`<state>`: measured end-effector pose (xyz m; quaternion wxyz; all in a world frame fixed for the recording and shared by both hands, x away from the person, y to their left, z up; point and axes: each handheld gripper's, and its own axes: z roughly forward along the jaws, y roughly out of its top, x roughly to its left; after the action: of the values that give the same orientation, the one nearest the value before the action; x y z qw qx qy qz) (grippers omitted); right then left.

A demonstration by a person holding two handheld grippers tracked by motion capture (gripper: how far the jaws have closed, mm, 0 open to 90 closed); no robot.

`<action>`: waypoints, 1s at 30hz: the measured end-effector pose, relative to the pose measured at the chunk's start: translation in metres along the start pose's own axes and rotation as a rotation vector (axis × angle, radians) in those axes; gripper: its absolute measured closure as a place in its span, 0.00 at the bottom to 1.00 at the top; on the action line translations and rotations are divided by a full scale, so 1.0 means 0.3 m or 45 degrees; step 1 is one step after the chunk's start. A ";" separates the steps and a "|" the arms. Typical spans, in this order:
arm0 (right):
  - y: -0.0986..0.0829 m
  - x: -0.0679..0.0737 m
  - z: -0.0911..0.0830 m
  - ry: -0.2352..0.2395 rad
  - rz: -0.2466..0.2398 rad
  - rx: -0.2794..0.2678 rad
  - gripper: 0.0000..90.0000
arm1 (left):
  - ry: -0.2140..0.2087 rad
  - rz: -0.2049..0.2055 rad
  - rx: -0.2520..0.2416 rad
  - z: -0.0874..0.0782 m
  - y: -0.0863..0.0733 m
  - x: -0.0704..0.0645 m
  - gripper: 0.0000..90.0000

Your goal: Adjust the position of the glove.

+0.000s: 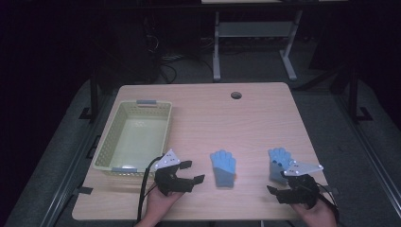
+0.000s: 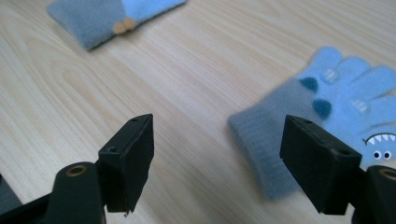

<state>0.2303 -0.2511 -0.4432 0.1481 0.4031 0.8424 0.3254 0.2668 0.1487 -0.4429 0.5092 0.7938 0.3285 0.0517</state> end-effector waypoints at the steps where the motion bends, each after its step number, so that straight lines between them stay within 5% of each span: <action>1: 0.002 0.002 -0.004 0.001 0.005 -0.002 0.28 | 0.002 -0.001 -0.002 -0.001 0.000 -0.001 0.26; 13: 0.047 0.007 0.000 0.034 -0.028 0.003 0.25 | 0.006 0.005 -0.003 0.001 -0.009 -0.018 0.26; 30: 0.169 -0.062 0.037 0.079 0.018 0.101 0.22 | 0.020 0.009 -0.009 0.002 -0.011 -0.007 0.26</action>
<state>0.2772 -0.2373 -0.4181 0.1035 0.4044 0.8560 0.3050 0.2638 0.1478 -0.4454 0.5092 0.7928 0.3294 0.0608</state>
